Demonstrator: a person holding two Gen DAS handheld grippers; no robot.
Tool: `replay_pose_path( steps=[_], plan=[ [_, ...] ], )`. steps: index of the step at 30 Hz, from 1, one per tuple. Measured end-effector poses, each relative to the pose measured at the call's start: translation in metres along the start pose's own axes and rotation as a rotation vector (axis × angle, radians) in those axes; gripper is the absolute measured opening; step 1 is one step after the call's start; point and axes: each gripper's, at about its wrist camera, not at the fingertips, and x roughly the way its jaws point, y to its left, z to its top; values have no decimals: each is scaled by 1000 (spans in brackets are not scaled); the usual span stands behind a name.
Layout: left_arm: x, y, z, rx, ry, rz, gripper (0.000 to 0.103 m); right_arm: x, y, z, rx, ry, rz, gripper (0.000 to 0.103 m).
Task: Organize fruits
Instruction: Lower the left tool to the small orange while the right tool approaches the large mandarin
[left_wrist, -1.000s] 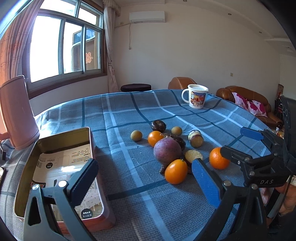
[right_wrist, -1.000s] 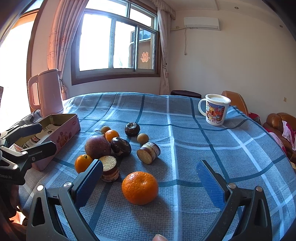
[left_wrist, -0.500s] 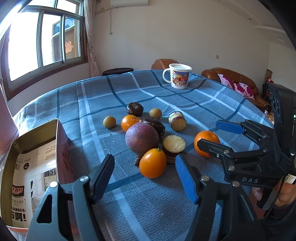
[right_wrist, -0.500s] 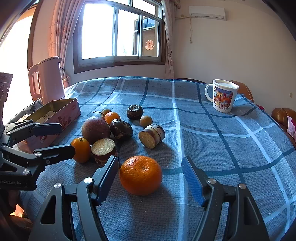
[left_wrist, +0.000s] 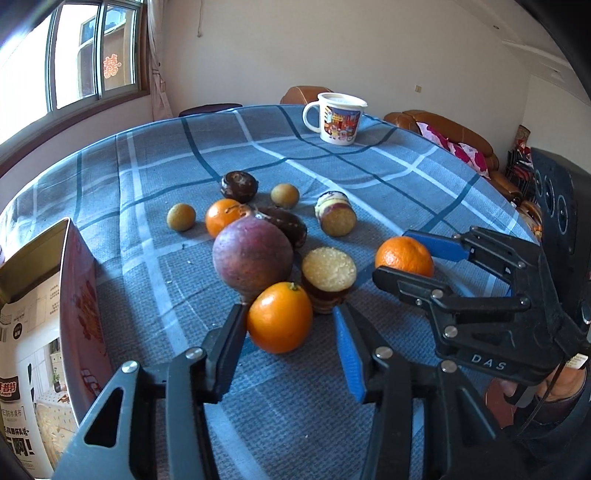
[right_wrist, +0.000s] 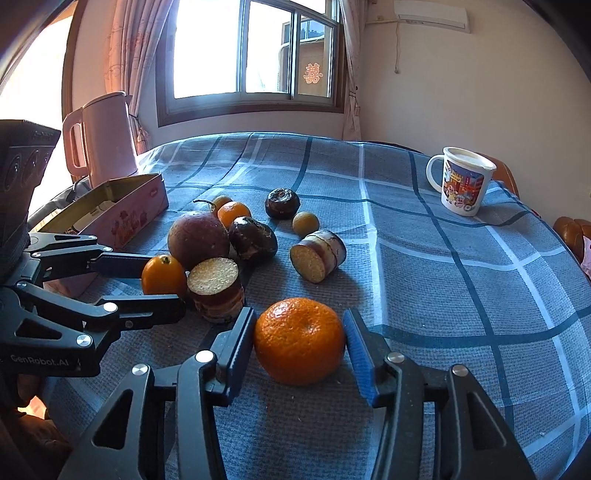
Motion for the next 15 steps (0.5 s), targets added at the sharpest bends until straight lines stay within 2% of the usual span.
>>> replay_pose_path(
  steps=[3, 15],
  plan=[
    [2, 3, 0, -17, 12, -9, 39, 4, 0, 1, 0, 26, -3, 51],
    [-3, 5, -1, -21, -18, -16, 38, -1, -1, 1, 4, -11, 23, 49]
  ],
)
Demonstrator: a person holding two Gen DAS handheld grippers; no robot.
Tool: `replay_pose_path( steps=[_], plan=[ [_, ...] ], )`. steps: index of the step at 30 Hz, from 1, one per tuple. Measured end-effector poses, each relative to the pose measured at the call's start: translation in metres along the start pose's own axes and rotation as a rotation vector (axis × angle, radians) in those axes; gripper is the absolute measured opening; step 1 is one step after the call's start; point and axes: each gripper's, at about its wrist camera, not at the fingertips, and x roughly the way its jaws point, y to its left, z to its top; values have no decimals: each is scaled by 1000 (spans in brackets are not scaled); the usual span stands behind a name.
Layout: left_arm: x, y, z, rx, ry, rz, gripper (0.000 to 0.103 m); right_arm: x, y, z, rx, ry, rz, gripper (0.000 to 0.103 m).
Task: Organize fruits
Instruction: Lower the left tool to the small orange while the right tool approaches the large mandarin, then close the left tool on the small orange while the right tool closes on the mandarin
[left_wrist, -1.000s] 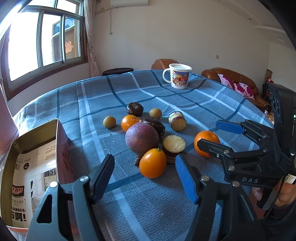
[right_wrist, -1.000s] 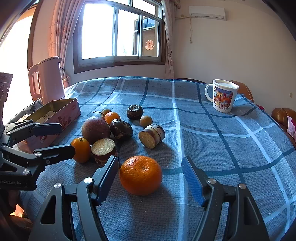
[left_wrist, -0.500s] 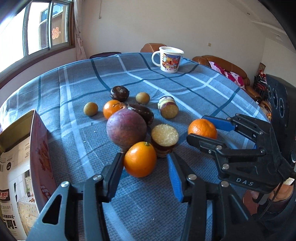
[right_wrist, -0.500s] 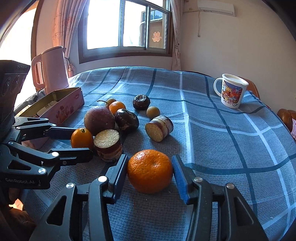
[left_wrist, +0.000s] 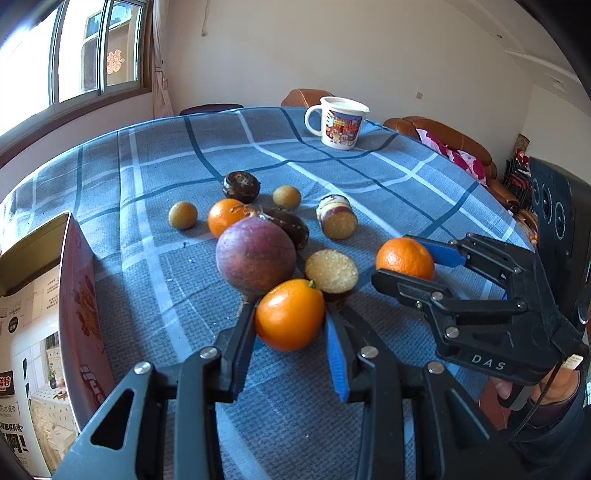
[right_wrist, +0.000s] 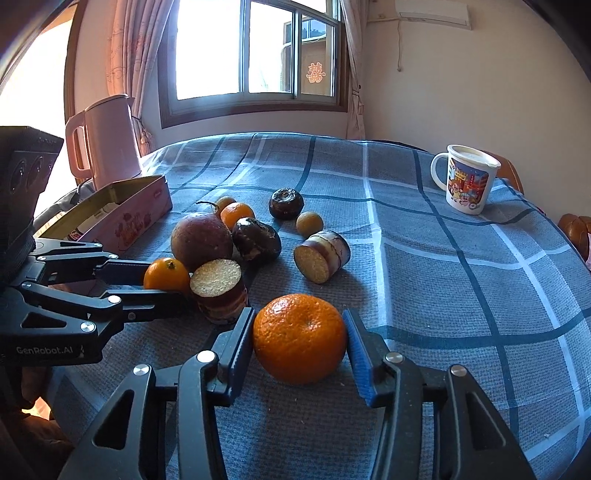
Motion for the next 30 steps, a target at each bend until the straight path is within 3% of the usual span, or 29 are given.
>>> replay_pose_path(
  steps=[30],
  plan=[
    [-30, -6, -5, 32, -208, 66, 38, -23, 5, -7, -30, -184, 6, 49]
  ],
)
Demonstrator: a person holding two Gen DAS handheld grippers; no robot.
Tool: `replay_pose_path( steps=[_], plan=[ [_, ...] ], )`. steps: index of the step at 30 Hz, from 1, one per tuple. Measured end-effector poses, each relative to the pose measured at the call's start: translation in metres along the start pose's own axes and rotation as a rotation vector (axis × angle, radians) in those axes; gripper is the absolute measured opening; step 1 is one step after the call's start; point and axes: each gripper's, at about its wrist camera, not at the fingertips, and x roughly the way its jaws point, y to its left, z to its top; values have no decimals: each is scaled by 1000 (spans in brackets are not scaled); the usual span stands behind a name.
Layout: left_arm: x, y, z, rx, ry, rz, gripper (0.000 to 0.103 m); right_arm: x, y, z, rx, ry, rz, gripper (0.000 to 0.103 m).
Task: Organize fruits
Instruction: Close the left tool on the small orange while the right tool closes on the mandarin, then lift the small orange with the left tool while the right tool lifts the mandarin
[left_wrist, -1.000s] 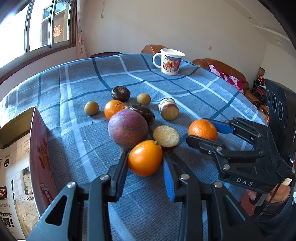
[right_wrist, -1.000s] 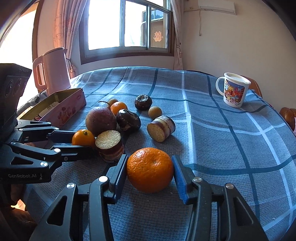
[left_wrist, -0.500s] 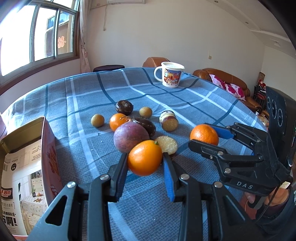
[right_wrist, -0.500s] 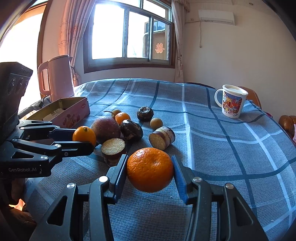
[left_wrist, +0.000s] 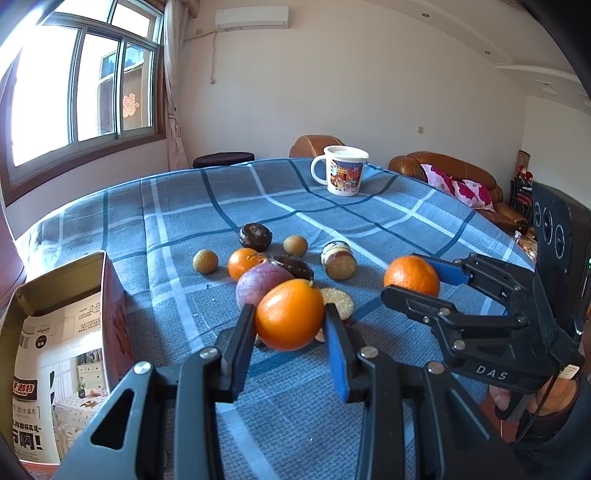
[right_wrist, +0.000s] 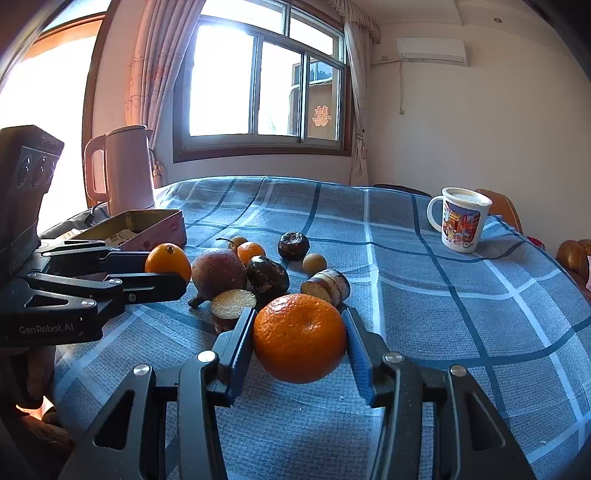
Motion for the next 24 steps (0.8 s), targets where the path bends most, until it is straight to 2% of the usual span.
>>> replay_pose_path(
  steps=[24],
  plan=[
    [-23, 2, -1, -13, -139, 14, 38, -12, 2, -3, -10, -103, 2, 49]
  ],
)
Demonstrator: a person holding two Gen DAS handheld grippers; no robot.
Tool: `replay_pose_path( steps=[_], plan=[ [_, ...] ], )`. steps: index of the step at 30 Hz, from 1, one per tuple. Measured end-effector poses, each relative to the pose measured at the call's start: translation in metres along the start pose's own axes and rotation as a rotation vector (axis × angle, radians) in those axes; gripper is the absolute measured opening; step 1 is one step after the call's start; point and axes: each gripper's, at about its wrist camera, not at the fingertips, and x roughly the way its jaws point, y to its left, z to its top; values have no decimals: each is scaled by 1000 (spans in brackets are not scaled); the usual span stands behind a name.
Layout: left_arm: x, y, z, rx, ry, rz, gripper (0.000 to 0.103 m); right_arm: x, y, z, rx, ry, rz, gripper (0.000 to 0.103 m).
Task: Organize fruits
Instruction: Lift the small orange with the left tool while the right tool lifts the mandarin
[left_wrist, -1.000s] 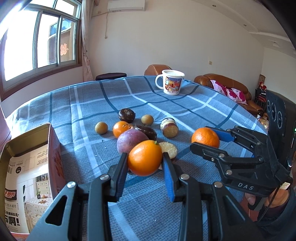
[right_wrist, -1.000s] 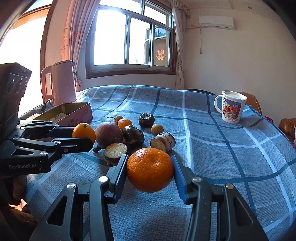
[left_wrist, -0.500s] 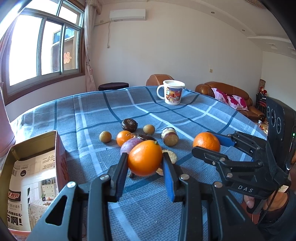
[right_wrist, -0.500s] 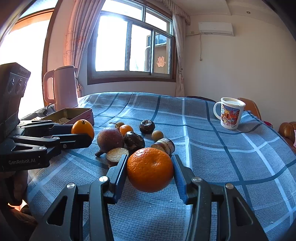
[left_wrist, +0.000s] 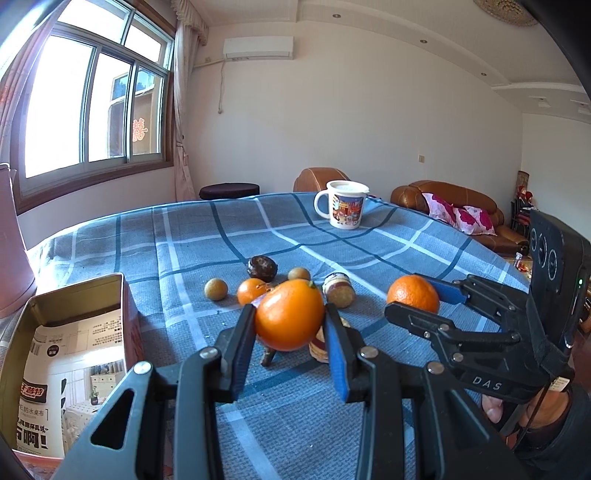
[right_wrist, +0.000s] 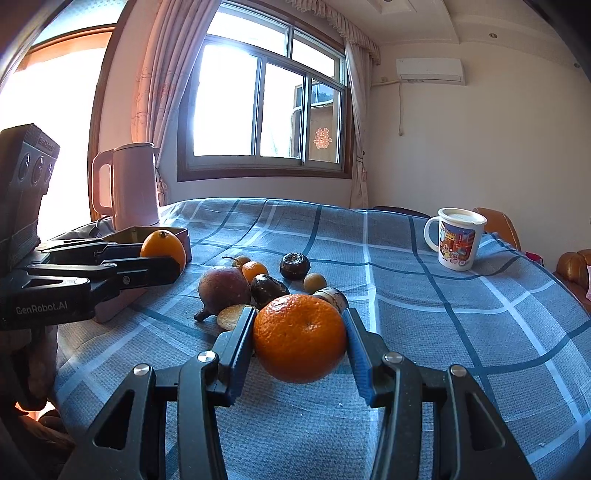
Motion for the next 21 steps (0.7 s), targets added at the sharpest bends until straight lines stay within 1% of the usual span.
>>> replay_pose_path(
  steps=[16, 21],
  plan=[
    [-12, -1, 0, -1, -76, 15, 38, -13, 3, -4, -22, -94, 9, 49],
    [-13, -2, 0, 4, -94, 20, 38, -15, 4, -4, -28, -109, 11, 49]
  ],
)
